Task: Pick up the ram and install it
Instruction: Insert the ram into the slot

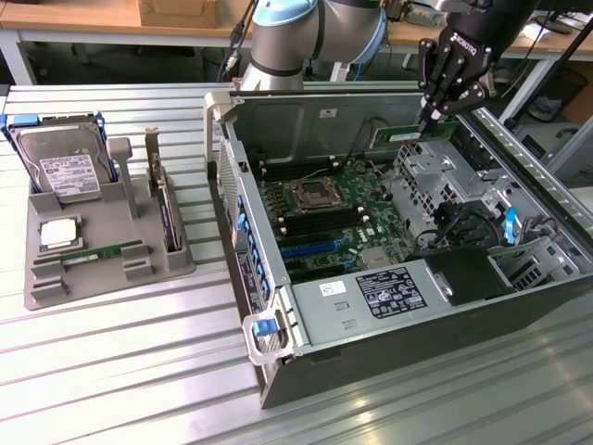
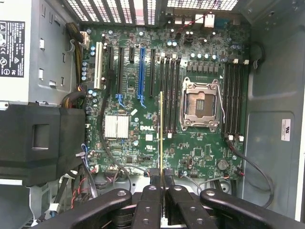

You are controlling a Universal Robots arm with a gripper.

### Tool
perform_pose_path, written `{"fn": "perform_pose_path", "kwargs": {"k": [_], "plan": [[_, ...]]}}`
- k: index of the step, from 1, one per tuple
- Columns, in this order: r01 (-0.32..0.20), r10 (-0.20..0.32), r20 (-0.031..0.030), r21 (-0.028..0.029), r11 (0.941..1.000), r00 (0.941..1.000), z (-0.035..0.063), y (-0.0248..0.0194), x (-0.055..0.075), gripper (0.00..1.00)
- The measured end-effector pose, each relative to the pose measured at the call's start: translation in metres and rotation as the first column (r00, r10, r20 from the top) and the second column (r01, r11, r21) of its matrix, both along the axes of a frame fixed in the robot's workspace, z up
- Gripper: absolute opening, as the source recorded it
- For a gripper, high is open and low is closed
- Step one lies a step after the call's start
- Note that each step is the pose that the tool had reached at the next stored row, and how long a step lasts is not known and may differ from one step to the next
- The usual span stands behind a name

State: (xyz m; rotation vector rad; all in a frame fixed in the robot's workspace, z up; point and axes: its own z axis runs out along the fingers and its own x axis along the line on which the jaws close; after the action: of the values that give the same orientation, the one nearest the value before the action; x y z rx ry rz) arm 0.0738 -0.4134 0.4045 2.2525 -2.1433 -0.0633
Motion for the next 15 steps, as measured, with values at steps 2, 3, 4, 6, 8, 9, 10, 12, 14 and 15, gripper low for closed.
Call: {"fn": "perform_pose_path", "kwargs": {"k": [2,3,4,6,8,9,10,12,14,15], "plan": [[0.0,0.0,0.0,0.0,1.0,1.0,-0.0003,0.0,0.0,0.12],[0.0,0.0,0.0,0.0,1.0,1.0,-0.0004,0.0,0.0,0.12],[0.0,0.0,0.0,0.0,1.0,1.0,-0.0006,0.0,0.0,0.12],[0.0,0.0,0.0001,0.0,1.0,1.0,-0.001,0.0,0.0,0.12],[0.0,0.0,0.0,0.0,1.0,1.0,-0.0014,0.0,0.0,0.12],[0.0,0.0,0.0,0.0001,1.0,1.0,-0.0017,0.0,0.0,0.12],[0.0,0.0,0.0,0.0,1.0,1.0,-0.002,0.0,0.0,0.12],[0.0,0.0,0.0,0.0,1.0,1.0,-0.0025,0.0,0.0,0.12],[0.0,0.0,0.0,0.0,1.0,1.0,-0.0031,0.0,0.0,0.12],[0.0,0.0,0.0,0.0001,1.0,1.0,-0.0032,0.0,0.0,0.12]]}}
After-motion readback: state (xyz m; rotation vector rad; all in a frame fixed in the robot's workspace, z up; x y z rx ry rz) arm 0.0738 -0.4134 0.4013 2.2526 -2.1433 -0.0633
